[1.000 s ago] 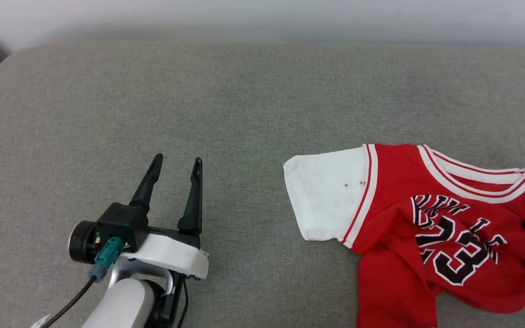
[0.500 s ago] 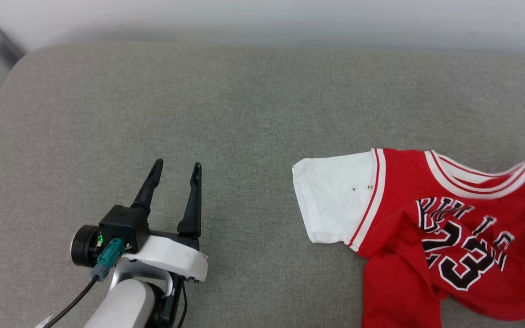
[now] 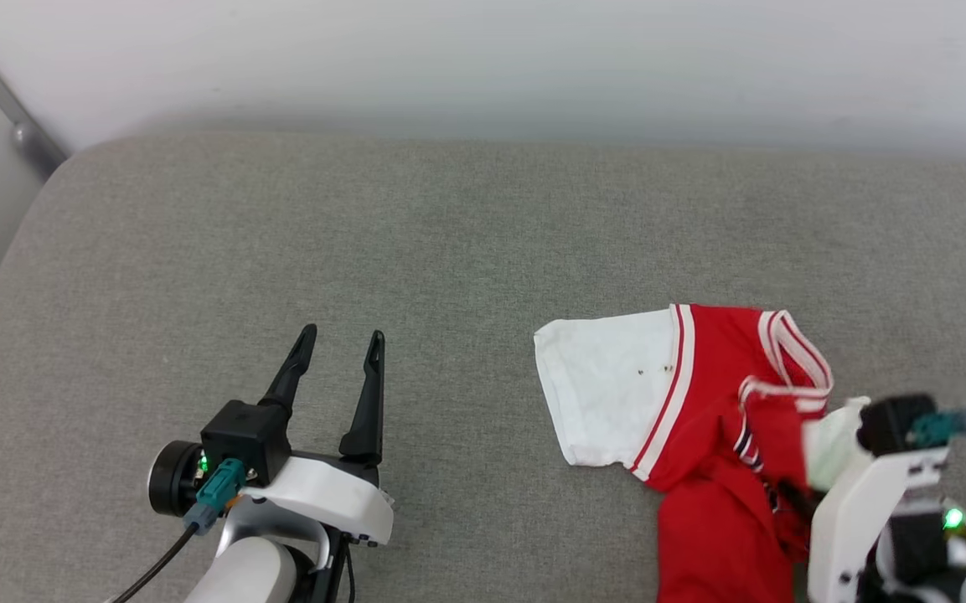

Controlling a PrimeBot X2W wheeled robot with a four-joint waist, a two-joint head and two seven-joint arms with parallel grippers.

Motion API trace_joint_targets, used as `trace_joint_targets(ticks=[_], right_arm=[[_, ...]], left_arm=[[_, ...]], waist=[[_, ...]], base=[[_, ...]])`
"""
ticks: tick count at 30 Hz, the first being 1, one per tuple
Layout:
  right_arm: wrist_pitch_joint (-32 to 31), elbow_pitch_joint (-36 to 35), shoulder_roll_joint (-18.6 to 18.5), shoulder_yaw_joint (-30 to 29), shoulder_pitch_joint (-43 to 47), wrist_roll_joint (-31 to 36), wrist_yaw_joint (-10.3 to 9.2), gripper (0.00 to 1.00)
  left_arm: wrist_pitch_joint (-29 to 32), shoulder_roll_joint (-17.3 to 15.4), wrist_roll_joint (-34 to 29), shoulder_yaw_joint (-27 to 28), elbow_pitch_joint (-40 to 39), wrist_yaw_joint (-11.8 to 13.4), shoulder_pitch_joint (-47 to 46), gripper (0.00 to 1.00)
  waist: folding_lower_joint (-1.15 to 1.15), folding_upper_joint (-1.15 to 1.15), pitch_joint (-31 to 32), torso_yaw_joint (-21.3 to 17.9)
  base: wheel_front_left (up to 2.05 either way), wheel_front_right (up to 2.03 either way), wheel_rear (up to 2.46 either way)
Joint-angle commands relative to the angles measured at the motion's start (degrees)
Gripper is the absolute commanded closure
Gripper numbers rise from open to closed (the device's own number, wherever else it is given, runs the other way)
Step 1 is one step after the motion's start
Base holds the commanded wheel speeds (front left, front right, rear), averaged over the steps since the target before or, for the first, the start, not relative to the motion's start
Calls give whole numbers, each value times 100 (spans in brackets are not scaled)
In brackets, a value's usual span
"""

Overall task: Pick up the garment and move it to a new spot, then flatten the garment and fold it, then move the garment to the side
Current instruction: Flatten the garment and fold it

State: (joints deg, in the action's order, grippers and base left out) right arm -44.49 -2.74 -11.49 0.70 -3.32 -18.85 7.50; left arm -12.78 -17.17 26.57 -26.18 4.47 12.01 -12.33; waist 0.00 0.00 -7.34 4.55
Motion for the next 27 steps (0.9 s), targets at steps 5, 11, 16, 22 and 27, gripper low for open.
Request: trace_joint_targets(ticks=[5, 11, 16, 22, 27], right_arm=[[446, -2, 268, 9, 533, -156, -2, 0], [1236, -309, 363, -148, 670, -359, -2, 0], [1277, -605, 283, -545, 601, -386, -2, 0], [448, -369, -23, -762, 286, -536, -2, 0], [-192, -81, -300, -447, -110, -629, -2, 0]], left_arm=[[-10, 7, 40, -31, 26, -29, 54, 0], [-29, -23, 74, -15, 45, 7, 110, 0], [-41, -37, 92, 4, 21, 60, 158, 0], [-46, -46, 83, -23, -21, 56, 107, 0], [-68, -34, 37, -43, -60, 19, -30, 0]], waist=[[0, 0, 70, 8], [0, 0, 148, -32], [0, 0, 200, -85], [0, 0, 158, -57], [0, 0, -29, 42]], base=[[0, 0, 0], [0, 0, 0], [0, 0, 0], [0, 0, 0], [0, 0, 0]])
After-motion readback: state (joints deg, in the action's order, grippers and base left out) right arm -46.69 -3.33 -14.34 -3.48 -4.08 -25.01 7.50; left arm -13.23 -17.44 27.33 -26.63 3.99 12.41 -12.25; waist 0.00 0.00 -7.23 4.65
